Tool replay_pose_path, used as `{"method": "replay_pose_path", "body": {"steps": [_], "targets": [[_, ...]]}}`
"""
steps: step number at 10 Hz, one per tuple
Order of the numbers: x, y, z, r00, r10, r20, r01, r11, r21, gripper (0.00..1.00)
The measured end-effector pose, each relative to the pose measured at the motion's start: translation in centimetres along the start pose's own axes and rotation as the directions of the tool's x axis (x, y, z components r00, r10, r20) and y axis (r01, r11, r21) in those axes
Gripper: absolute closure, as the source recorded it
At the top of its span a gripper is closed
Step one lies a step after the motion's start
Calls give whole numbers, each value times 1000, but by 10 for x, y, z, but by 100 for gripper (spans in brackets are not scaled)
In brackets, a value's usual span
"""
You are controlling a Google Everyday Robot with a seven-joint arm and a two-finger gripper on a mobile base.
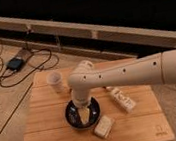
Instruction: Pick up the ceramic bowl
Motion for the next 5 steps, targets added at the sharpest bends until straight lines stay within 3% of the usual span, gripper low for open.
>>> {"method": "replay_pose_path", "body": {"steps": [5], "targets": [[0, 0, 0, 1000, 0, 0, 0, 1000, 0, 26]]}}
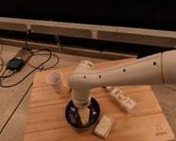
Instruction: Pick up the ceramic bowl
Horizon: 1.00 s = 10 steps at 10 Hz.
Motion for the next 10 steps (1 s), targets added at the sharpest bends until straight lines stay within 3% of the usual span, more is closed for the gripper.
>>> {"method": "replay_pose_path", "body": {"steps": [3, 5, 10], "targets": [[6, -5, 0, 1000, -1, -20, 1, 1000, 6, 26], [22, -22, 6, 998, -9, -69, 9, 1000, -5, 26], [44, -68, 32, 993, -32, -112, 30, 999, -20, 26]]}}
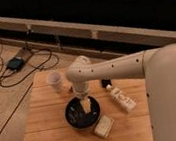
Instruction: Pick up the ceramic bowl
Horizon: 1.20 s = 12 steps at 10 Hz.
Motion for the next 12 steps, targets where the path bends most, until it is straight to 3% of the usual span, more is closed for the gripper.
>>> {"method": "replay_pose_path", "body": {"steps": [4, 9, 10, 12], "targets": [[16, -33, 14, 1000, 8, -13, -8, 1000, 0, 26], [25, -44, 44, 1000, 15, 8, -14, 997, -70, 26], [26, -46, 48, 1000, 18, 17, -16, 997, -81, 31], [28, -50, 51, 999, 31, 38, -28, 995, -91, 51]]}}
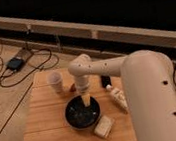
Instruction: Pick up the ceramic bowl
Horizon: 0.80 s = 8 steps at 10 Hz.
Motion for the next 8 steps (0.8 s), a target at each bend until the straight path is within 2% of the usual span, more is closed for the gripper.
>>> {"method": "replay_pose_path", "body": {"steps": [3, 5, 8], "targets": [[6, -1, -7, 998, 39, 49, -38, 999, -15, 80], [12, 1, -15, 993, 72, 90, -68, 997, -38, 98], [19, 10, -19, 981, 127, 145, -111, 987, -113, 100]]}}
